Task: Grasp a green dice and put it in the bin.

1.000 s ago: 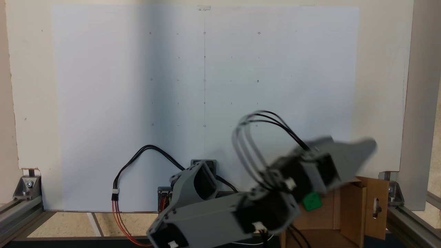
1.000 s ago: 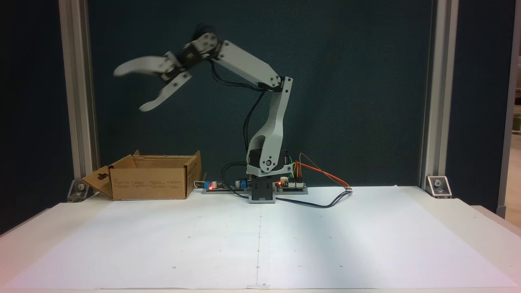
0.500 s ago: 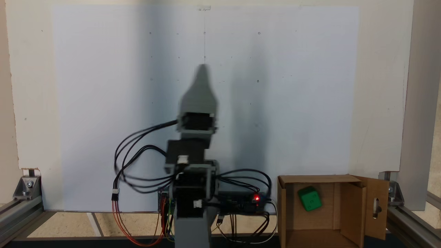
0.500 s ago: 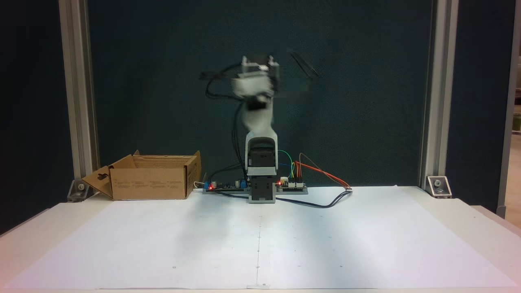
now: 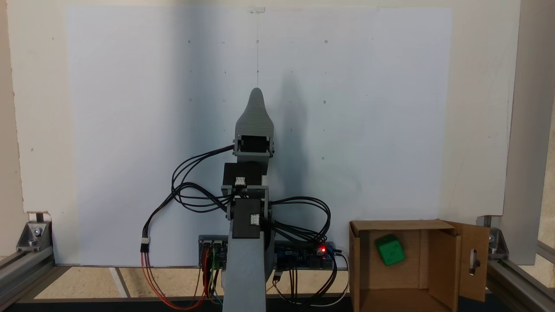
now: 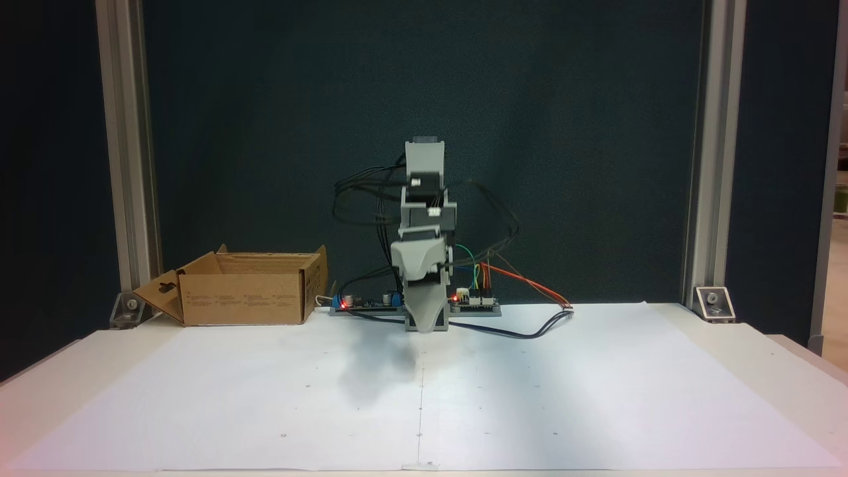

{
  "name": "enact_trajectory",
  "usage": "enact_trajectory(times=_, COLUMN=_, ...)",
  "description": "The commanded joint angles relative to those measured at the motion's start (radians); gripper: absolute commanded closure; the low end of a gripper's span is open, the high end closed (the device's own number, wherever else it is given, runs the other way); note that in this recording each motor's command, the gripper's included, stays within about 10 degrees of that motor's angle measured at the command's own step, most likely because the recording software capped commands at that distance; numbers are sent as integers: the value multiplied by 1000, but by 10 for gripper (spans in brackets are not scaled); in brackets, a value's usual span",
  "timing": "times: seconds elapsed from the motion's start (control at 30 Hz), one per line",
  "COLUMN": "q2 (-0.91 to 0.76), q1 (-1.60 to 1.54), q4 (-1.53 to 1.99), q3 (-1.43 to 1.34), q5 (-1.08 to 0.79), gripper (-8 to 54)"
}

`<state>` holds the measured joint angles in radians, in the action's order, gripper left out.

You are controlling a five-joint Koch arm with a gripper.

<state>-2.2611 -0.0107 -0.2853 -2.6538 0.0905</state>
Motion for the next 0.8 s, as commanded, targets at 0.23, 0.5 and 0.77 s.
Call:
enact_trajectory(times=0.23, q2=-114, q1=69, q4=-466, q3=-164, q5=31, gripper=14)
enact_trajectory(times=0.5, q2=-112, q1=66, q4=-797, q3=-324, q5=34, gripper=4)
enact_trajectory(times=0.77, q2=-110, q1=41, q4=-1113, q3=-446, q5=35, gripper=1)
